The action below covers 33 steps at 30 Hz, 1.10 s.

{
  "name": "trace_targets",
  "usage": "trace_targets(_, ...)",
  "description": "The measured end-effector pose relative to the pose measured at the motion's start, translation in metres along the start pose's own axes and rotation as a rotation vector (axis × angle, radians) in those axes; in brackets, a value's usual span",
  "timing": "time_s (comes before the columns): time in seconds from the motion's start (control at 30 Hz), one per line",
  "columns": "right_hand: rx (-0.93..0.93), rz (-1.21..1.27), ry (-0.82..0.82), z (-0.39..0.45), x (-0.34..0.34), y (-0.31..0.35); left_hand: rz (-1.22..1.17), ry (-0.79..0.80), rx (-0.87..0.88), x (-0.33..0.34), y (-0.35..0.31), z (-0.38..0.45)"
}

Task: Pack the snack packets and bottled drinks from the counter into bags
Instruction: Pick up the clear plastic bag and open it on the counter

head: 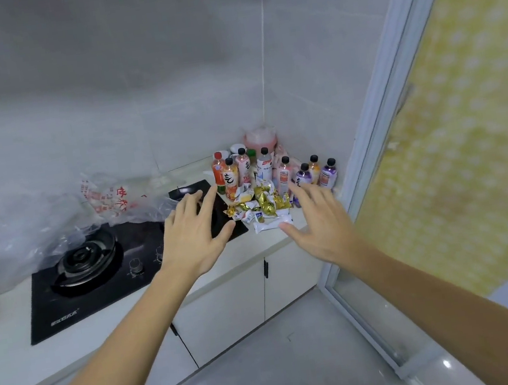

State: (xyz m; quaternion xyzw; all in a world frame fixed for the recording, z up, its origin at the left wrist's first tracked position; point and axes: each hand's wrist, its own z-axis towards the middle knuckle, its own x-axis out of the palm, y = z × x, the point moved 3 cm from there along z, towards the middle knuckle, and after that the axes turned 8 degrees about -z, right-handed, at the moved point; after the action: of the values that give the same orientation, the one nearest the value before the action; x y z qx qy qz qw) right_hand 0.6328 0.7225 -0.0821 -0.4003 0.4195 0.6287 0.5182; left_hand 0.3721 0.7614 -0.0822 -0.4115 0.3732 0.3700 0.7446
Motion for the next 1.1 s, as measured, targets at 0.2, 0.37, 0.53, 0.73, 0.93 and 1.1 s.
trace_targets(0.2, -0.057, 0.047, 0.028, 0.090, 0.058, -0.028, 0.050, 0.011, -0.110, 0.037, 0.038, 0.061)
trace_targets(0.37, -0.152, 0.089, 0.088, 0.175, 0.110, -0.051, 0.125, 0.007, -0.253, 0.064, 0.065, 0.105)
trace_targets(0.53, -0.279, 0.140, 0.123, 0.242, 0.142, -0.063, 0.160, 0.011, -0.394, 0.092, 0.077, 0.138)
trace_targets(0.73, -0.377, 0.187, 0.216, 0.296, 0.182, -0.061, 0.177, 0.037, -0.491, 0.120, 0.084, 0.159)
trace_targets(0.93, -0.464, 0.206, 0.331, 0.333, 0.227, -0.032, 0.175, 0.028, -0.585, 0.129, 0.117, 0.165)
trace_targets(1.1, -0.497, 0.196, 0.386, 0.361, 0.257, 0.000, 0.125, 0.052, -0.662, 0.147, 0.163, 0.170)
